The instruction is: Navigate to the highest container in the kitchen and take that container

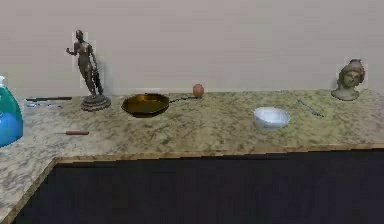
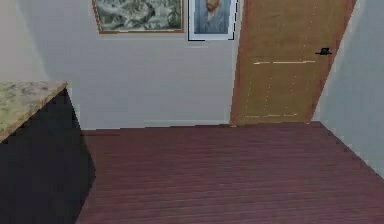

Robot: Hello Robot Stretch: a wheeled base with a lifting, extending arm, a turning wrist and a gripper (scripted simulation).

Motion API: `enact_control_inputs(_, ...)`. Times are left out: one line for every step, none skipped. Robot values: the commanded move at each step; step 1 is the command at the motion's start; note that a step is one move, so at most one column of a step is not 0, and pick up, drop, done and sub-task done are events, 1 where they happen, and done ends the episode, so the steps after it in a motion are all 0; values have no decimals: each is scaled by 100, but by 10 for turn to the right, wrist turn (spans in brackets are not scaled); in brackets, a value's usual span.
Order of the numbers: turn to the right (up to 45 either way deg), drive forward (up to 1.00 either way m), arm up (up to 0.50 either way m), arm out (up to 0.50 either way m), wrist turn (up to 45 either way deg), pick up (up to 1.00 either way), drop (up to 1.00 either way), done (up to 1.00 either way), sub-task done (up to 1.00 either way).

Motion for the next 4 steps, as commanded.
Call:
enact_control_inputs(-150, 0, 0, 0, 0, 0, 0, 0, 0)
enact_control_inputs(0, 25, 0, 0, 0, 0, 0, 0, 0)
enact_control_inputs(-450, 0, 0, 0, 0, 0, 0, 0, 0)
enact_control_inputs(-450, 0, 0, 0, 0, 0, 0, 0, 0)
